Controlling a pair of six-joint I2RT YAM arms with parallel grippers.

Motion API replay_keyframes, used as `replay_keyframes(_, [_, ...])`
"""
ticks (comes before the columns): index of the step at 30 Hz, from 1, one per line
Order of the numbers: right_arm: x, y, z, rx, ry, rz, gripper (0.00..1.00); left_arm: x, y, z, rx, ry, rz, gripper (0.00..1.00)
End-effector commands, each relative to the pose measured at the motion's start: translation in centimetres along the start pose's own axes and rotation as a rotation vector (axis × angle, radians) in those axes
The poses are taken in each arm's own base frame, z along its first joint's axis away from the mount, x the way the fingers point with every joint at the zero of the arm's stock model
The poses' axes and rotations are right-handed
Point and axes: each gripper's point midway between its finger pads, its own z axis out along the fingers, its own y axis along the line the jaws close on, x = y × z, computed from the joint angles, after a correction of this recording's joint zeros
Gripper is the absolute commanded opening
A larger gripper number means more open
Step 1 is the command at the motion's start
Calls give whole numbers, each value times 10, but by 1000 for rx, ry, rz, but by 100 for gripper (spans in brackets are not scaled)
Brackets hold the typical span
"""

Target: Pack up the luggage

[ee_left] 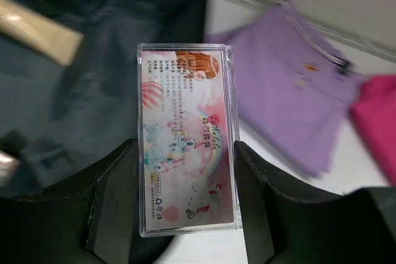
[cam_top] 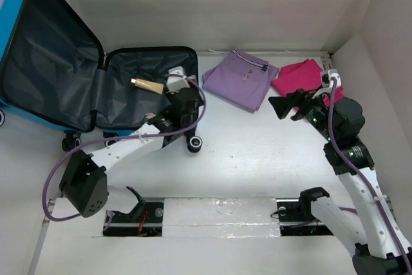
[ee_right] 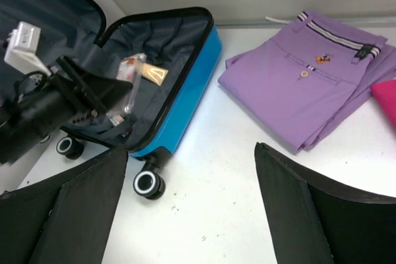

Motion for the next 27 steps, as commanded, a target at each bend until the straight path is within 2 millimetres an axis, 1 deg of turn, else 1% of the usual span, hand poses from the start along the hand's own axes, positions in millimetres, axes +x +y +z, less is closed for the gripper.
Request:
replay_keyframes(1, [-1, 6, 4, -40, -17, -12, 89, 9, 75, 25, -181, 9, -48, 19])
replay_keyframes(2, [2, 7, 6, -45, -4, -9, 89, 7, 99, 35, -230, 16, -79, 32])
replay_keyframes(3, [2, 6, 6, -45, -4, -18, 89, 9, 112, 39, -264, 17, -92, 32])
replay_keyframes(4, [7, 6, 7, -50, 8, -15, 89, 9, 119, 43, -286, 16, -103, 62])
replay_keyframes(5, [12, 3, 8, -46, 19, -12, 89, 8, 127, 43, -312, 12, -110, 80])
replay_keyframes(6, [18, 0, 10, -39, 35, -6, 89, 12, 128, 45, -318, 19, -113, 92])
replay_keyframes(7, [20, -3, 11, -30, 31, -6, 89, 7, 129, 46, -322, 9, -121, 99])
replay_keyframes(9, [38, -14, 19, -2, 72, 8, 89, 5, 116, 45, -274, 8, -113, 99])
replay_keyframes(10, [42, -19, 21, 10, 78, 11, 89, 2, 93, 38, -215, 5, -91, 99])
replay_keyframes(12, [59, -27, 26, 26, 116, 23, 87, 0, 64, 29, -157, -4, -65, 99])
replay_keyframes(13, [66, -31, 29, 31, 129, 27, 86, -10, 38, 23, -99, -17, -78, 99])
replay_keyframes(14, [64, -32, 31, 34, 111, 34, 84, 9, 7, 17, -34, 22, -45, 99])
replay_keyframes(15, [69, -37, 33, 52, 116, 49, 80, 16, -14, 14, 9, 39, -25, 99])
replay_keyframes(16, [69, -38, 33, 61, 112, 48, 75, 22, -30, 12, 35, 54, -11, 99])
replay_keyframes(17, [66, -37, 34, 57, 103, 45, 66, 27, -66, 12, 99, 75, -18, 99])
replay_keyframes(18, [65, -42, 34, 82, 93, 44, 57, 32, -87, 12, 157, 106, -21, 99])
replay_keyframes(19, [64, -44, 34, 95, 88, 43, 43, 31, -105, 14, 211, 124, -49, 99])
replay_keyframes(20, [57, -42, 30, 97, 61, 36, 26, 19, -132, 14, 287, 122, -83, 99])
replay_keyframes(21, [59, -45, 27, 118, 67, 39, 14, 34, -149, 23, 363, 192, -102, 84])
replay_keyframes(22, [58, -50, 25, 146, 52, 36, 10, 31, -162, 28, 419, 206, -144, 75])
replay_keyframes(23, [57, -51, 22, 155, 49, 36, 10, 31, -173, 32, 467, 224, -191, 58])
replay_keyframes(24, [59, -52, 18, 165, 49, 36, 11, 45, -180, 41, 504, 253, -209, 37])
replay_keyframes(25, [60, -54, 15, 177, 53, 37, 17, 46, -188, 43, 539, 247, -256, 17])
replay_keyframes(26, [60, -54, 15, 177, 53, 37, 21, 54, -184, 50, 507, 246, -251, 16])
replay_keyframes(27, [63, -55, 14, 181, 64, 40, 23, 55, -183, 58, 466, 241, -296, 16])
